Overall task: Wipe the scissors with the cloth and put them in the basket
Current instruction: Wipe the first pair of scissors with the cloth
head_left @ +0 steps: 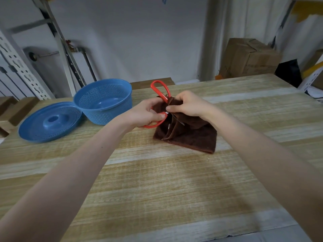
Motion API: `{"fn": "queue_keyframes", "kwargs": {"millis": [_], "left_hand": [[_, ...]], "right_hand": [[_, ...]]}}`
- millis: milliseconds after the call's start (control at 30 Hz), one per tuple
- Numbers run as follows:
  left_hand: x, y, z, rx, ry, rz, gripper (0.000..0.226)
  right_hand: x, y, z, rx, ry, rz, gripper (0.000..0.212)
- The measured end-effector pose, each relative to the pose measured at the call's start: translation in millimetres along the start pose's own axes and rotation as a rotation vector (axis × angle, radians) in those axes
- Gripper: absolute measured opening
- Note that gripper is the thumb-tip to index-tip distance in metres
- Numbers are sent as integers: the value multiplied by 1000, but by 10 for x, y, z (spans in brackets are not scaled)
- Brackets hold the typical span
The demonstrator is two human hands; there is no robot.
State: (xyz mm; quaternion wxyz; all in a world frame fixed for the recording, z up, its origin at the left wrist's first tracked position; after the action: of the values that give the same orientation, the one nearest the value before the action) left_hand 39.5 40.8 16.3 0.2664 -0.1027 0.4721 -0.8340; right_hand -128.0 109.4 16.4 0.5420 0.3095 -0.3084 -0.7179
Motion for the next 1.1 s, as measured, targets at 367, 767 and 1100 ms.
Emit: {"fn": "queue_keyframes", "kwargs": {"millis": [367, 767, 1100], "left_hand": [[10, 59, -30, -8, 29, 25, 51], [-132, 103, 135, -80, 30, 0, 45], [-157, 98, 151, -66, 29, 2, 51]], "right_hand": [[1, -61, 31, 154, -29, -127, 26], [-96, -35, 86, 53, 60, 38, 19], [-23, -72, 72, 86, 26, 39, 10]]}}
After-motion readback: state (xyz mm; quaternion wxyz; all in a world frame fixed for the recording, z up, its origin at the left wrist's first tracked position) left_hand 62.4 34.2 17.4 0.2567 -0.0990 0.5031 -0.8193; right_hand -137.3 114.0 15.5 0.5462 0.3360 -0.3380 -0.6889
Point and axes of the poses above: each hand's wrist, its own x-axis towards the middle knuckle, its own z-axis out of the back of the hand, y = z × x, the point moved 1 cm from there along x, towards the middle knuckle, and after that the axes turned 5 degrees about -z, right-handed, at the moved point
